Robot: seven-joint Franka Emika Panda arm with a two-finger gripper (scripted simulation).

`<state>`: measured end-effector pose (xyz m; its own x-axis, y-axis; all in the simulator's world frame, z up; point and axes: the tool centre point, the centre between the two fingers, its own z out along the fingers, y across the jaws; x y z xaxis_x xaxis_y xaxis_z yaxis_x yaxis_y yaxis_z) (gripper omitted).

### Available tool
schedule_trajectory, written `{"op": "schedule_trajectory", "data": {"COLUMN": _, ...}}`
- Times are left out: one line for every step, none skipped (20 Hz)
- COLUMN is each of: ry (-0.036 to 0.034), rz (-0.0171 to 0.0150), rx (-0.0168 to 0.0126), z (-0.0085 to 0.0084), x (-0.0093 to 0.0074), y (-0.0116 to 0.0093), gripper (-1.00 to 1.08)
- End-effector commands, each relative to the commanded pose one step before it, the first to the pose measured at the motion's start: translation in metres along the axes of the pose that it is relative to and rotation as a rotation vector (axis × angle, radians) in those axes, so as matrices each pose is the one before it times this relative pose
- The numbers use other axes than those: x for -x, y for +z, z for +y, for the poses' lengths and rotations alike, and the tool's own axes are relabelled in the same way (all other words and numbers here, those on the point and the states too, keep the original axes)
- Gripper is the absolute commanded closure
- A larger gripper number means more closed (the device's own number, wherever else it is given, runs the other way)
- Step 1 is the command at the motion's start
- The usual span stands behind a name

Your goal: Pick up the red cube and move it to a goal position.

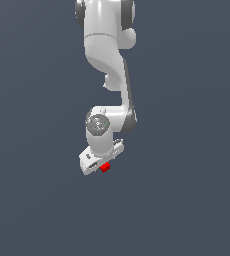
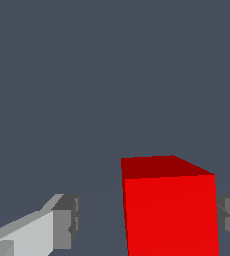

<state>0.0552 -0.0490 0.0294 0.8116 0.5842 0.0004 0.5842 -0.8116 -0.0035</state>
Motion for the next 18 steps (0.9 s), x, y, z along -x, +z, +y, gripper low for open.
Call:
{"op": "schedule_trajectory", "data": {"ry": -0.03151, "rz": 0.0, "rx": 0.0022, "z": 0.00331, "x": -0.00248, "y": 0.00564, "gripper": -0.92}}
{"op": "schedule_trajectory", "data": {"ry": -0.00836, "rz": -0.00018, "rx": 0.00047, "z": 0.00089, "x": -0.00062, "y": 0.00162, "gripper": -0.92}}
{"op": "schedule_trajectory", "data": {"ry": -0.00682, "rz": -0.00015, "rx": 0.00039, "z": 0.00073, "x": -0.00052, "y": 0.00132, "gripper": -0.92}}
{"op": "schedule_trajectory", "data": {"ry": -0.00529, "rz": -0.00012, "rx": 0.00031, "z": 0.00057, "x": -0.00042, "y": 0.00101, "gripper": -0.92}}
{"op": "schedule_trajectory", "data": {"ry": -0.00377, "rz": -0.00008, "rx": 0.00023, "z": 0.00039, "x": -0.00034, "y": 0.0007, "gripper": -0.92}}
{"op": "schedule_trajectory", "data": {"ry": -0.00218, "rz": -0.00005, "rx": 0.00014, "z": 0.00026, "x": -0.00022, "y": 0.0004, "gripper": -0.92}}
{"op": "schedule_trajectory", "data": {"ry": -0.00069, "rz": -0.00002, "rx": 0.00006, "z": 0.00007, "x": -0.00015, "y": 0.00009, "gripper": -0.92}}
{"op": "schedule_trajectory", "data": {"ry": 0.00069, "rz": 0.00001, "rx": -0.00002, "z": -0.00018, "x": -0.00013, "y": -0.00022, "gripper": -0.92}}
{"op": "schedule_trajectory", "data": {"ry": 0.00249, "rz": 0.00005, "rx": -0.00012, "z": -0.00019, "x": 0.0001, "y": -0.00052, "gripper": -0.92}}
{"op": "schedule_trajectory", "data": {"ry": 0.00207, "rz": 0.00004, "rx": -0.00011, "z": -0.00023, "x": 0.00007, "y": -0.00044, "gripper": -0.92}}
{"op": "schedule_trajectory", "data": {"ry": 0.00069, "rz": 0.00001, "rx": -0.00004, "z": -0.0001, "x": 0.00001, "y": -0.00015, "gripper": -0.92}}
{"op": "schedule_trajectory", "data": {"ry": 0.0, "rz": 0.0, "rx": 0.0, "z": 0.0, "x": 0.0, "y": 0.0, "gripper": 1.08}}
{"op": "schedule_trajectory", "data": {"ry": 0.0, "rz": 0.0, "rx": 0.0, "z": 0.0, "x": 0.0, "y": 0.0, "gripper": 1.08}}
{"op": "schedule_trajectory", "data": {"ry": 0.0, "rz": 0.0, "rx": 0.0, "z": 0.0, "x": 0.0, "y": 0.0, "gripper": 1.08}}
{"op": "schedule_trajectory", "data": {"ry": 0.0, "rz": 0.0, "rx": 0.0, "z": 0.0, "x": 0.0, "y": 0.0, "gripper": 1.08}}
{"op": "schedule_trajectory", "data": {"ry": 0.0, "rz": 0.0, "rx": 0.0, "z": 0.0, "x": 0.0, "y": 0.0, "gripper": 1.08}}
{"op": "schedule_trajectory", "data": {"ry": 0.0, "rz": 0.0, "rx": 0.0, "z": 0.0, "x": 0.0, "y": 0.0, "gripper": 1.08}}
{"op": "schedule_trajectory", "data": {"ry": 0.0, "rz": 0.0, "rx": 0.0, "z": 0.0, "x": 0.0, "y": 0.0, "gripper": 1.08}}
